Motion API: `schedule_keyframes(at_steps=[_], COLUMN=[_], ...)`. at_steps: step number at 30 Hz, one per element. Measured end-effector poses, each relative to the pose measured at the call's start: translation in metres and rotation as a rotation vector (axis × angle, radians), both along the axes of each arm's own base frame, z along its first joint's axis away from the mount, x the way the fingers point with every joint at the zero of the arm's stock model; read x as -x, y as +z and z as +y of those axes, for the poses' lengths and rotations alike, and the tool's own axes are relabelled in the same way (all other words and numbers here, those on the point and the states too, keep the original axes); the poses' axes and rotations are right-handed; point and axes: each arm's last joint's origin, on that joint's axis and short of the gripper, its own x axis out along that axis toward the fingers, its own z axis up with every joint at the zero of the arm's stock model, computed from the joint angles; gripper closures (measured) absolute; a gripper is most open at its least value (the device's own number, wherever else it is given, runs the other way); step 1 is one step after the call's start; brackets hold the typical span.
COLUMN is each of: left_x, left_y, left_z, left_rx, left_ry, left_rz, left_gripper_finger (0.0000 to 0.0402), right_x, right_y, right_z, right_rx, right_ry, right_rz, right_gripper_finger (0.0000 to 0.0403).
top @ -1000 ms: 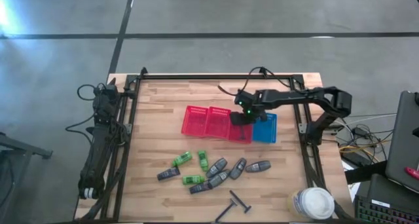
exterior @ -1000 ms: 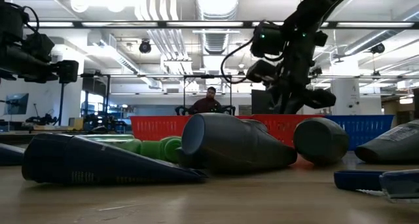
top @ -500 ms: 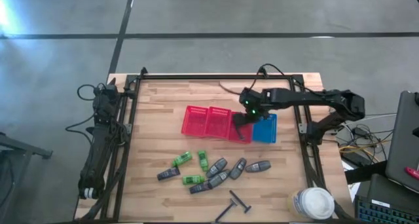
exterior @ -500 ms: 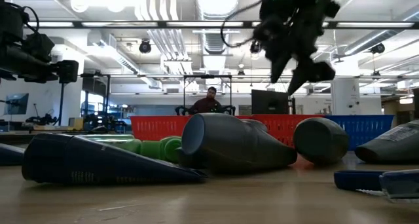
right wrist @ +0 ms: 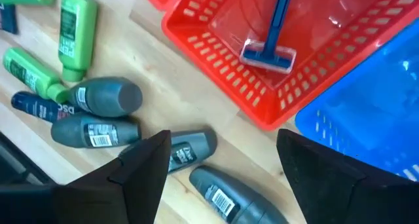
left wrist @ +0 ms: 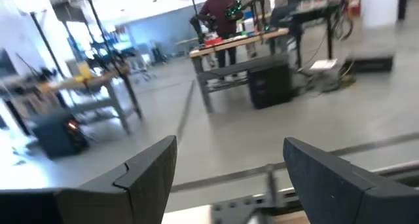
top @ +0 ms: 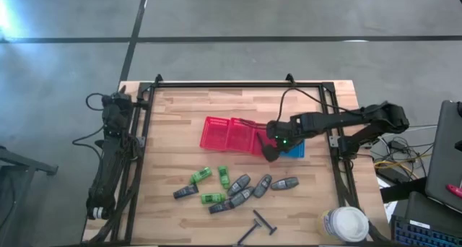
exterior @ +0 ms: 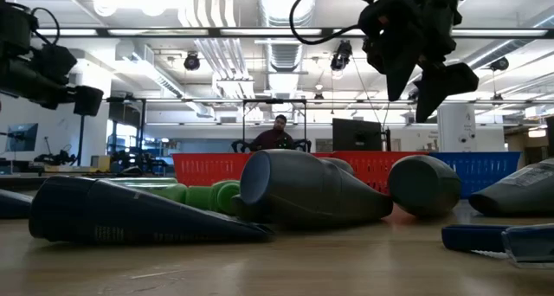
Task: Pick & Place Travel size toiletries
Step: Put the green shampoo in the left red bin
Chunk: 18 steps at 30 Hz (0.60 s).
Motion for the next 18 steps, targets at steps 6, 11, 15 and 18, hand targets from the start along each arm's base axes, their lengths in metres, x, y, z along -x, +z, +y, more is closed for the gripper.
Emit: schedule_keyframes(at_steps=[6, 11, 15, 18], left_x=[0.003, -0.005, -0.01, -0.009], left_y=[0.012, 0.007, 0.003, 0.003], left_z=[0.0, 0.0, -0.001, -0.001], left_rx=[-0.142, -0.027, 0.041, 0.026], left_ry=[0.092, -0.177, -0.329, -0.319], left_rz=[-0.359, -0.54, -0.413, -0.369], left_gripper_finger=[0.0111, 0.0104, 0.0106, 0.0104], right_x=[0.0, 0.001, 0.001, 0.001], right_y=[0.0, -0.001, -0.001, -0.001], right_z=[0.007, 0.009, 0.009, 0.009], right_rx=[0.011, 0.029, 0.031, 0.032], right_ry=[-0.023, -0.024, -0.026, -0.025], right_rz=[0.005, 0.008, 0.007, 0.007], right_gripper_finger=[0.0124, 0.0135, 0.0149, 0.0159])
